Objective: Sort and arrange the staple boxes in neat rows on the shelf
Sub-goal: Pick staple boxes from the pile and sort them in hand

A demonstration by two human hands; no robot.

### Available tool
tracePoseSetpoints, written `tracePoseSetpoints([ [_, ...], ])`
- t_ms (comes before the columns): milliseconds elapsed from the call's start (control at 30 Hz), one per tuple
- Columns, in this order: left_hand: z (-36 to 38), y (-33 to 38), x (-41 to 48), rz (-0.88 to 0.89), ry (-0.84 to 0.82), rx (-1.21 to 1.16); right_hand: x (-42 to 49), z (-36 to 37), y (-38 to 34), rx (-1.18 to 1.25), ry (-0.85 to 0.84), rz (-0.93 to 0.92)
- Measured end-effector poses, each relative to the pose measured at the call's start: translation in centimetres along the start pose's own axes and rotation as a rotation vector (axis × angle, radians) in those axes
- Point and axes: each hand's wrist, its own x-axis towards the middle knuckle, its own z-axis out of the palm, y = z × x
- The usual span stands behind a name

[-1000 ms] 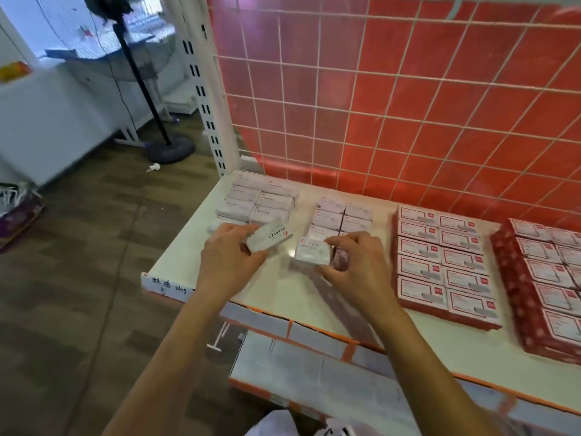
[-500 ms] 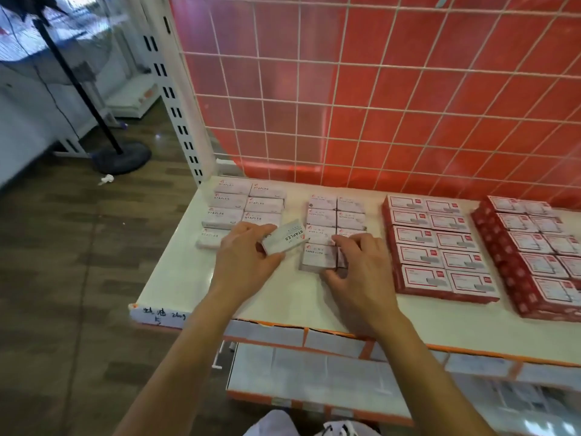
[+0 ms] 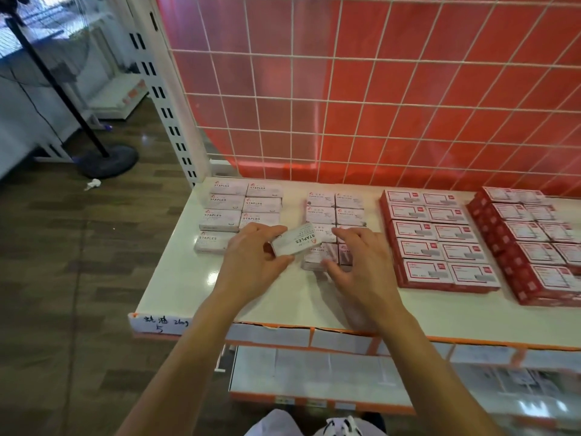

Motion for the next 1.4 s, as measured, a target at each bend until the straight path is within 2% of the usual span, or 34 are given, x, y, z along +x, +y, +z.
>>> tracePoseSetpoints([
  [167,-1.0,0.5,0.1,-0.011,-0.056,-0.148,0.6,-0.6,-1.2,0.315,-0.065,0.026],
  [400,-2.1,0.0,-0.1,-0.103,-0.085,-0.406,1.1,-0.8,-2.1,0.541,-0.064,0.145],
  [867,-3.4,-1.5,-1.7,-0.168,-0.062,-0.569,1.5,0.9,-4.3,0.981,-0.077,0.294],
  [1200,-3.6,-1.1,-2.3,-0.147,-0.122,-0.574,1.4,1.7,-5.7,1.099,-0.192,0.347],
  [1400,-4.5,-1.6,-2.1,-0.102,-0.158,-0.533,2.2,1.2,-5.4,1.034,-0.269,0.295],
])
